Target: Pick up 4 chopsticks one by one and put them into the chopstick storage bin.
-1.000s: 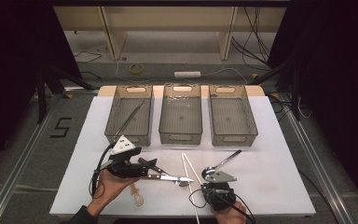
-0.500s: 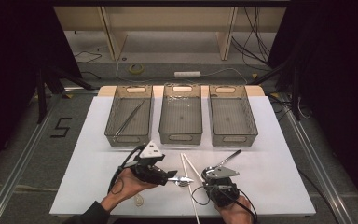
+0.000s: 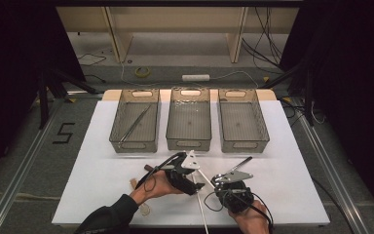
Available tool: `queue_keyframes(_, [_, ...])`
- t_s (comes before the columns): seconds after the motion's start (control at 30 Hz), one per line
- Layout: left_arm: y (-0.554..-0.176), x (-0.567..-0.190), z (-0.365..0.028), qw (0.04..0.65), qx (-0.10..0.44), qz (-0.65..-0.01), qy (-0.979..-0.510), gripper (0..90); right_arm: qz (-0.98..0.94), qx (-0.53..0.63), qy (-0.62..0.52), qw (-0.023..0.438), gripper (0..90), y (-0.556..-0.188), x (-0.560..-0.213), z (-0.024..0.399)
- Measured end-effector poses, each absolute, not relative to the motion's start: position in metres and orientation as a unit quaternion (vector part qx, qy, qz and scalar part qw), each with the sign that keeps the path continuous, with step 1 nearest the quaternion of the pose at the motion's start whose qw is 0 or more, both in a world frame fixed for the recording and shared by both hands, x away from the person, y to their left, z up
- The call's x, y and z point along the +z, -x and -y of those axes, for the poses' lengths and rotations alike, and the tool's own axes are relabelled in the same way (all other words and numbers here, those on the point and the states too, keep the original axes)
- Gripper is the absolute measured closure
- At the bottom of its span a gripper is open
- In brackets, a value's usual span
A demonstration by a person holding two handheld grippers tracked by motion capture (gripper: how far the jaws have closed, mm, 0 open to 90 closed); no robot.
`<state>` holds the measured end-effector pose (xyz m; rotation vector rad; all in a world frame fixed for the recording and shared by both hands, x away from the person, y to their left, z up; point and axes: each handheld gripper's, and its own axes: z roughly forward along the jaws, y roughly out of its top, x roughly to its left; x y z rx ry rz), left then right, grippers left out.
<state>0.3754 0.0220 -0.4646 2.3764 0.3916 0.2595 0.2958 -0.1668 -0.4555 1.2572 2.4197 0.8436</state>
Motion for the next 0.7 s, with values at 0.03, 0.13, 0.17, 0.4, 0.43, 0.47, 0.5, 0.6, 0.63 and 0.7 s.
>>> queue_keyframes(0.03, [-0.376, -0.465, -0.02, 0.351, 0.104, -0.147, -0.919, 26.9, -0.841, 0.29, -0.435, 0.14, 85.9, -0.296, -0.455, 0.167])
queue_keyframes(0.13, [-0.378, -0.468, -0.015, 0.349, 0.098, -0.127, -0.923, 27.7, -0.843, 0.289, -0.431, 0.139, 85.9, -0.297, -0.453, 0.168])
queue_keyframes(0.17, [-0.379, -0.469, -0.013, 0.345, 0.098, -0.122, -0.925, 27.9, -0.844, 0.289, -0.431, 0.138, 85.9, -0.297, -0.453, 0.168])
queue_keyframes(0.4, [-0.383, -0.473, -0.005, 0.34, 0.105, -0.107, -0.929, 29.8, -0.847, 0.286, -0.427, 0.134, 85.8, -0.298, -0.45, 0.168])
queue_keyframes(0.43, [-0.383, -0.473, -0.004, 0.333, 0.109, -0.098, -0.931, 30.1, -0.848, 0.286, -0.426, 0.134, 85.8, -0.298, -0.45, 0.168])
queue_keyframes(0.47, [-0.382, -0.474, -0.002, 0.334, 0.108, -0.095, -0.932, 30.5, -0.849, 0.285, -0.425, 0.134, 85.8, -0.298, -0.45, 0.168])
queue_keyframes(0.5, [-0.383, -0.474, -0.001, 0.332, 0.107, -0.09, -0.933, 30.9, -0.85, 0.283, -0.423, 0.134, 85.8, -0.298, -0.45, 0.168])
queue_keyframes(0.6, [-0.383, -0.476, 0.001, 0.331, 0.107, -0.085, -0.934, 32.2, -0.852, 0.281, -0.421, 0.134, 85.8, -0.299, -0.449, 0.167])
queue_keyframes(0.63, [-0.383, -0.477, 0.001, 0.331, 0.106, -0.083, -0.934, 32.4, -0.853, 0.281, -0.42, 0.133, 85.8, -0.299, -0.449, 0.167])
queue_keyframes(0.7, [-0.384, -0.477, 0.002, 0.328, 0.106, -0.079, -0.935, 32.8, -0.853, 0.281, -0.42, 0.131, 85.8, -0.299, -0.448, 0.167])
